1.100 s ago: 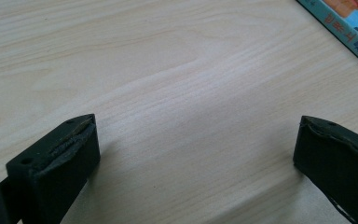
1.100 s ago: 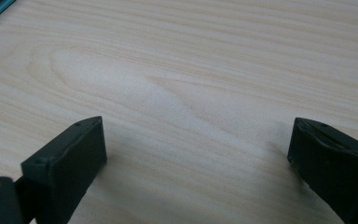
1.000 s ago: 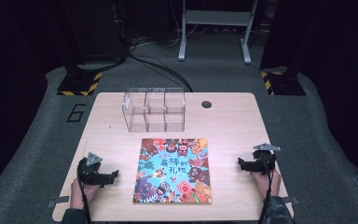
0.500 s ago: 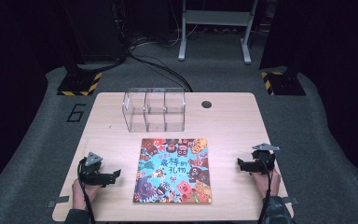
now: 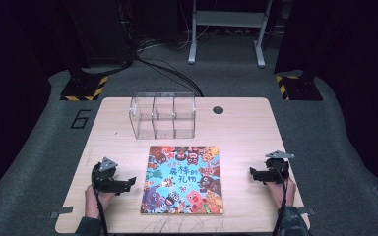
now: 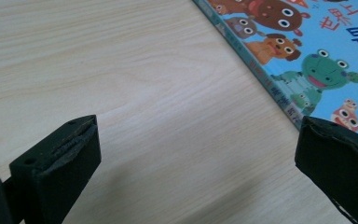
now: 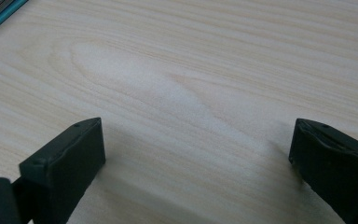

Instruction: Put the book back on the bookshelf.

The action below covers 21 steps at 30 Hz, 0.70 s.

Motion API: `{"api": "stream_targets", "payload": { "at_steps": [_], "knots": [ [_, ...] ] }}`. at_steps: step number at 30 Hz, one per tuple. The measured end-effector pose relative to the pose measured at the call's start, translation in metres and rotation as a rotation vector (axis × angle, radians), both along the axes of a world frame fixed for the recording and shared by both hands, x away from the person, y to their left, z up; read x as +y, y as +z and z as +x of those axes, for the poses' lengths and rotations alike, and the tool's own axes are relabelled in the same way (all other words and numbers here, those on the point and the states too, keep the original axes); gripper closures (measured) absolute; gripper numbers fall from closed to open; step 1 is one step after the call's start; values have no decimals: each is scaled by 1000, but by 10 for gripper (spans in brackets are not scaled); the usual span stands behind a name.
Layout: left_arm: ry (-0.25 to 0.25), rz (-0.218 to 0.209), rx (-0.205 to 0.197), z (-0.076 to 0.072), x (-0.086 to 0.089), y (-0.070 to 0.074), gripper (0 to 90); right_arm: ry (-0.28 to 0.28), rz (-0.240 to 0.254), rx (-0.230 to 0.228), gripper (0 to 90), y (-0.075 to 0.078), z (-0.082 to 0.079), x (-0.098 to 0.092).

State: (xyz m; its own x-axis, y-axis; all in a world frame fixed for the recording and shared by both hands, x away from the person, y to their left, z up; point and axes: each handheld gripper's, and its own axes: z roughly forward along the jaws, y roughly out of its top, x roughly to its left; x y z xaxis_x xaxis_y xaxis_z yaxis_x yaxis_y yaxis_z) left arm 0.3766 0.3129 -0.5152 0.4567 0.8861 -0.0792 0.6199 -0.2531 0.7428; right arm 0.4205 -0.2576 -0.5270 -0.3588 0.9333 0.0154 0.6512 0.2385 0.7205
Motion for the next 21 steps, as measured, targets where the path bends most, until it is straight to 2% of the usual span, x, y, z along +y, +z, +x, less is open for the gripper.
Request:
{"api": "stream_targets", "payload": {
  "at_steps": [2,6,8,9,12,15,17,18,21],
  "knots": [
    [-9,-6,-5,2,-5,1,2,5,3,8,31,1,0,0],
    [-40,-10,16,6,-15,1,0,15,37,-12,30,14,-4,7],
    [-55,-16,17,8,-20,-1,1,23,34,-18,31,17,-5,10],
    [-64,-20,30,9,-22,-2,0,28,37,-24,34,20,-6,13],
    [-88,-29,38,11,-32,-4,1,77,32,-27,36,25,-9,27],
    [-116,-16,44,12,-36,-4,1,112,26,-29,43,27,-9,39],
    [-120,-20,55,14,-42,-5,1,141,38,-14,44,29,-9,46],
    [-141,-13,63,16,-46,-7,2,143,53,-20,45,28,-9,51],
    [-155,-12,63,17,-53,-8,5,174,51,-5,54,30,-7,64]
  ]
}}
